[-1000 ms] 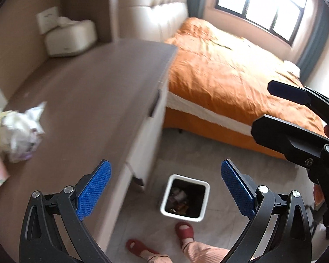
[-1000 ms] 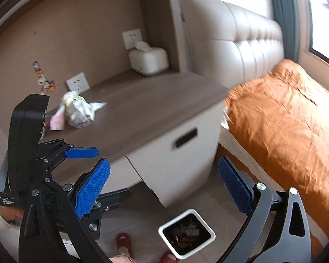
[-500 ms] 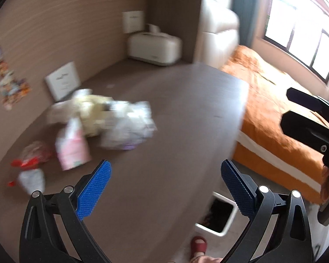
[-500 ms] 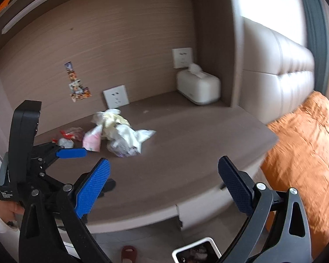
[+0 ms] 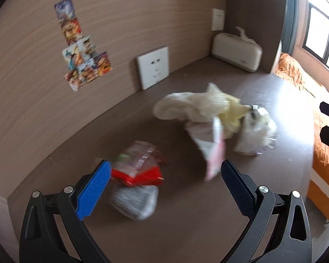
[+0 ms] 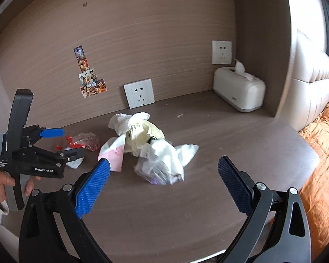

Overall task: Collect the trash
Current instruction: 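Grasp red-and-clear snack bag with left gripper while right grasps white plastic bag, then carry both bags over the white bin and open both grippers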

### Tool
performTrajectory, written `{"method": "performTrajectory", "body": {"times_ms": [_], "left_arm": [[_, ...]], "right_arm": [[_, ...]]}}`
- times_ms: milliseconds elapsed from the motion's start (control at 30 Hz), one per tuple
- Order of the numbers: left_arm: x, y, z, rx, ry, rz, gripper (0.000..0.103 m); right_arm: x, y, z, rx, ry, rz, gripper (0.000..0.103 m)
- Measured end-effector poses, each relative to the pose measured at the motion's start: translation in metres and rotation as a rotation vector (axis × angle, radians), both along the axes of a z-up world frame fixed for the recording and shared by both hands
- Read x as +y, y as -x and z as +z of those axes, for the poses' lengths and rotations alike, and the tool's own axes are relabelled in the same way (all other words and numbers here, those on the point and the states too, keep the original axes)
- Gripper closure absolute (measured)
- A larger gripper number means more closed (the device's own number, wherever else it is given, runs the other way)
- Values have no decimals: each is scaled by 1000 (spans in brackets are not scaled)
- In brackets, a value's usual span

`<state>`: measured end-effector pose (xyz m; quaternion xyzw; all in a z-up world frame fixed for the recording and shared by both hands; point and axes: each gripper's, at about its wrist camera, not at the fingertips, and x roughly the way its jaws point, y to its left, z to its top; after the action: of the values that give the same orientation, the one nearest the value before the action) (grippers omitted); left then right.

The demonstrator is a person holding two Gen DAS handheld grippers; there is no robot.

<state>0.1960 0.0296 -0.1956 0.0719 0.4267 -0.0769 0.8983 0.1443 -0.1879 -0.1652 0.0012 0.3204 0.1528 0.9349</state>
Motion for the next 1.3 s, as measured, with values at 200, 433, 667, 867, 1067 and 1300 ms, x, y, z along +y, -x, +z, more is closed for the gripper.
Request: {"method": "performTrajectory", "body": {"times_ms": [200, 433, 667, 867, 1067, 1300], "left_arm": [[11, -24, -18, 47, -4, -50, 5], [20, -48, -40, 142, 34, -110, 13], [23, -58, -53, 208, 82, -143, 65], [19, -54, -39, 182, 94, -160, 78], [13, -40, -12, 138, 113, -164, 79], [-3, -18, 23, 94, 179, -180, 79]], "right_arm": [[17, -28, -23, 45, 34, -48, 5], [27, -58, -53, 123, 56, -112, 5], [32, -71, -69, 169, 52, -97, 45], [28, -63, -64, 157, 35, -101, 72], [14, -42, -33, 95, -5, -113, 72], [-3, -10, 5, 24, -23, -111, 72]]}}
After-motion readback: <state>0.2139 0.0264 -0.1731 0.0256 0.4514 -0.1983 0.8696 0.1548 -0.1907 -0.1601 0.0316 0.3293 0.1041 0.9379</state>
